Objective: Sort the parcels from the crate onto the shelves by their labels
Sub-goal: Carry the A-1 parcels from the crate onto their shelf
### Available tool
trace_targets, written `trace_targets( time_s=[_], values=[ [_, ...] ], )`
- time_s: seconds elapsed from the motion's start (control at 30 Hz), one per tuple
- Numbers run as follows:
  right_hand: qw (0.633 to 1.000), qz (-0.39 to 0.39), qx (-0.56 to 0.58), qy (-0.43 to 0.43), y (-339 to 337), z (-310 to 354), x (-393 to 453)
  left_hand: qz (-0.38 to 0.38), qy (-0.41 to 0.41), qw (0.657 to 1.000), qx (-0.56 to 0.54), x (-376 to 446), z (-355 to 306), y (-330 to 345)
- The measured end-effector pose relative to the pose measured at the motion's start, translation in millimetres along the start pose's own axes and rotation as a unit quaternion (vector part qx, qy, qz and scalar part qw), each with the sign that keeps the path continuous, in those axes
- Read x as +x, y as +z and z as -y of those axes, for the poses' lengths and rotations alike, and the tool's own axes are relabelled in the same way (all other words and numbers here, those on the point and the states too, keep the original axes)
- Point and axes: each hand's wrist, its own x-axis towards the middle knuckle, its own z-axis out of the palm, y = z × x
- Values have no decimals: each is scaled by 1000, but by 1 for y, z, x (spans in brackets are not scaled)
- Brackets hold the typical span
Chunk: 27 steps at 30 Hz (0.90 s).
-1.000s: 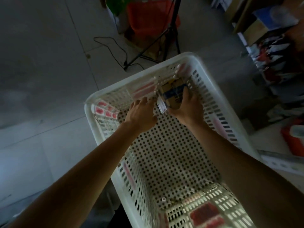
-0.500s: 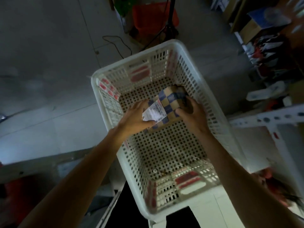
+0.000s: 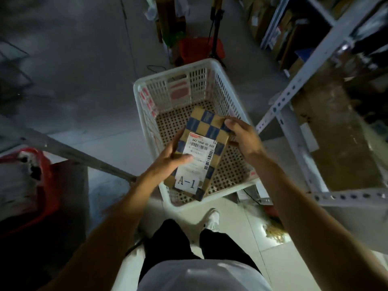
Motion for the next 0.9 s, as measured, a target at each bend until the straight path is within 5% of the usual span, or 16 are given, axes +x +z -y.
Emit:
trace_targets(
  time_s=[0.23,0.47,0.63,0.8,0.9],
  values=[
    [995,-58,-39,-70,29,-32,-109,-67,30,993,-97,-65,18,46],
    [993,-93,-12,-64,57,-96,-253,-21,19,996,-84,-115,23,77],
    [972,-224,63,-35,39,-137,-318,124,-23,992,-15,-145,29,126],
    [921,-362,146,-4,-18,-164,-390,352,22,934,63,-167,24,213],
    [884,-440,161,-2,-60,-178,-436,399,-3,911,99,-172,17,279]
  ],
)
